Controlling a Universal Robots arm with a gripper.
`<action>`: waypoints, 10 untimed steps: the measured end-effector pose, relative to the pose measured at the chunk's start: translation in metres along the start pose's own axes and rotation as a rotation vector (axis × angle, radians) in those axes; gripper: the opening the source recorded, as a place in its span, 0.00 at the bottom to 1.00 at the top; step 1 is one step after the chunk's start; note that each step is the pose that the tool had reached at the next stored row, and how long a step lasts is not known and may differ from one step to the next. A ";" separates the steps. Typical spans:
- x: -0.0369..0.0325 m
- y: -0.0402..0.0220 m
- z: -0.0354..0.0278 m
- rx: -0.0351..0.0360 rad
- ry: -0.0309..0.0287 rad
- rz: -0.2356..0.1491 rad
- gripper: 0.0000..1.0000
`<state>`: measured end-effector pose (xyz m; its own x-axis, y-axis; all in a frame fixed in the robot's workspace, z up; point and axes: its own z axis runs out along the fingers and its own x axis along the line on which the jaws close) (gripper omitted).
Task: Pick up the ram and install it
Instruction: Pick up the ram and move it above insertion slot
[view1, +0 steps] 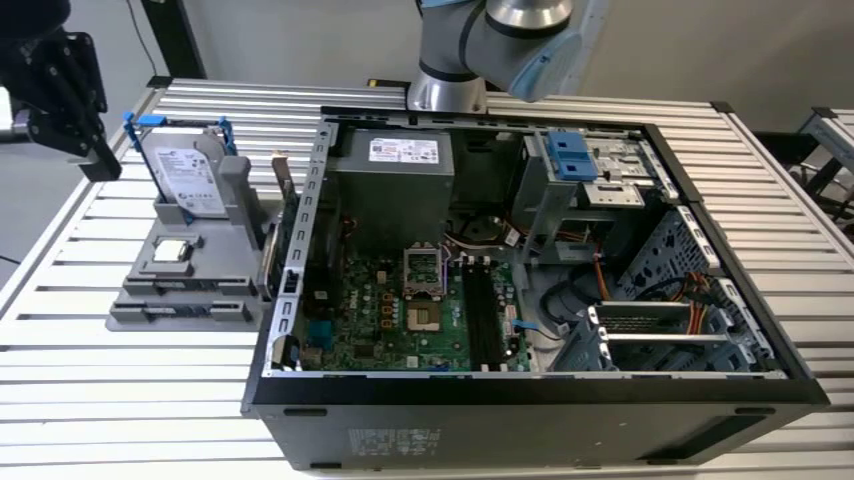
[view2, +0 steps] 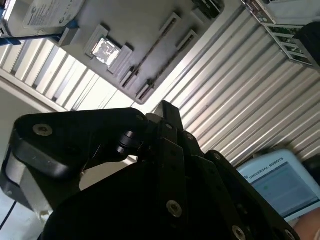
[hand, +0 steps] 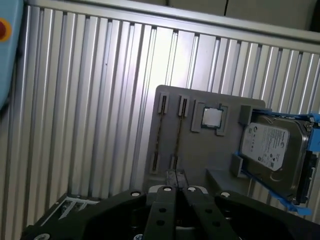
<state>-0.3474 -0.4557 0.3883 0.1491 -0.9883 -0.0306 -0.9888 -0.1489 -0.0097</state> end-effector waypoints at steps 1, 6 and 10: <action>0.0000 0.0000 0.0000 -0.0002 -0.0001 -0.007 0.00; 0.0000 0.0000 0.0000 -0.0013 -0.0004 -0.043 0.00; 0.0000 0.0000 0.0001 -0.0017 -0.0005 -0.053 0.00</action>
<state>-0.3474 -0.4557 0.3882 0.2010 -0.9791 -0.0306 -0.9796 -0.2008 -0.0096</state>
